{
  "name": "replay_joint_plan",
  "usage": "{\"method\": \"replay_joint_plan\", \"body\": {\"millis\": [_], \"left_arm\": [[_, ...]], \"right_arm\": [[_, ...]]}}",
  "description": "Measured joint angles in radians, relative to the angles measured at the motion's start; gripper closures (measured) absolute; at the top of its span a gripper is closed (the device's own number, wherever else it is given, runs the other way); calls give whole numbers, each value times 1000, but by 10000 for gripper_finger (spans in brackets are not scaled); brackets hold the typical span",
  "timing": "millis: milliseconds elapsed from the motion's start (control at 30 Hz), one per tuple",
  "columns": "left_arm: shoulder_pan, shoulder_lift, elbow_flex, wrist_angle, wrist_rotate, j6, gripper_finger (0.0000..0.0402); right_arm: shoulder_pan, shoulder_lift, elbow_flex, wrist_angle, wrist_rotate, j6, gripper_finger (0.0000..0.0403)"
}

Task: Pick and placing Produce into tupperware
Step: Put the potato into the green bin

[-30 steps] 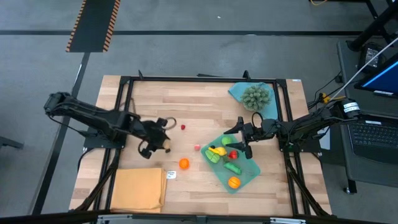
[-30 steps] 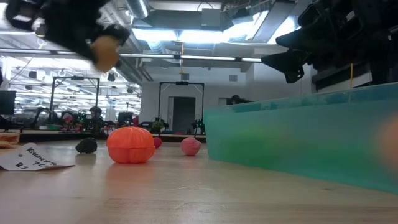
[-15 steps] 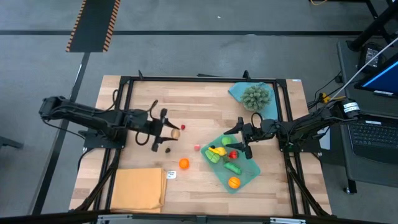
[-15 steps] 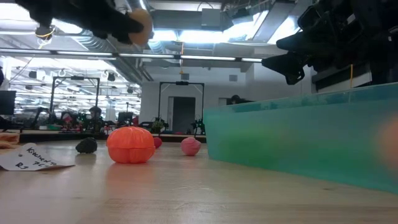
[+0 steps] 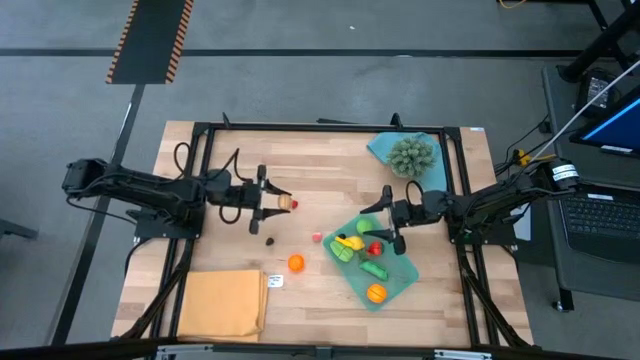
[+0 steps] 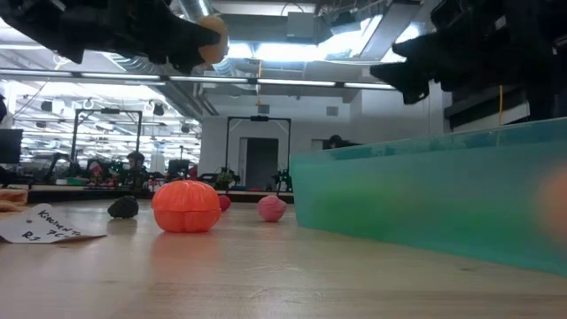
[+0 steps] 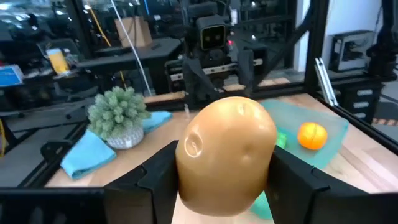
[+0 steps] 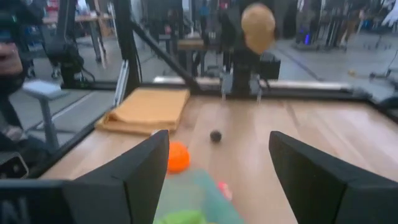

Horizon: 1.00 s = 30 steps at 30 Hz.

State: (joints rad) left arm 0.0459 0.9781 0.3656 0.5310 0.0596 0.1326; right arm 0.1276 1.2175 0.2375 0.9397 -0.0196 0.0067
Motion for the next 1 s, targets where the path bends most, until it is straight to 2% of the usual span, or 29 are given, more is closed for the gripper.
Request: {"method": "replay_joint_plan", "body": {"millis": [300,433,533,700,1000], "left_arm": [[23,189,0,224,-1,-1,217],[33,286,2,345,15,-19,217],[35,345,34,359,29,-46,217],[31,434,123,360,43,-44,217],[23,607,286,357,102,-45,217]], "right_arm": [[0,0,0,87,0,30,125],[0,-7,0,60,-6,42,125],[0,-50,0,-25,-26,44,125],[0,-211,0,-217,-26,37,125],[0,-596,0,-626,-26,16,125]]}}
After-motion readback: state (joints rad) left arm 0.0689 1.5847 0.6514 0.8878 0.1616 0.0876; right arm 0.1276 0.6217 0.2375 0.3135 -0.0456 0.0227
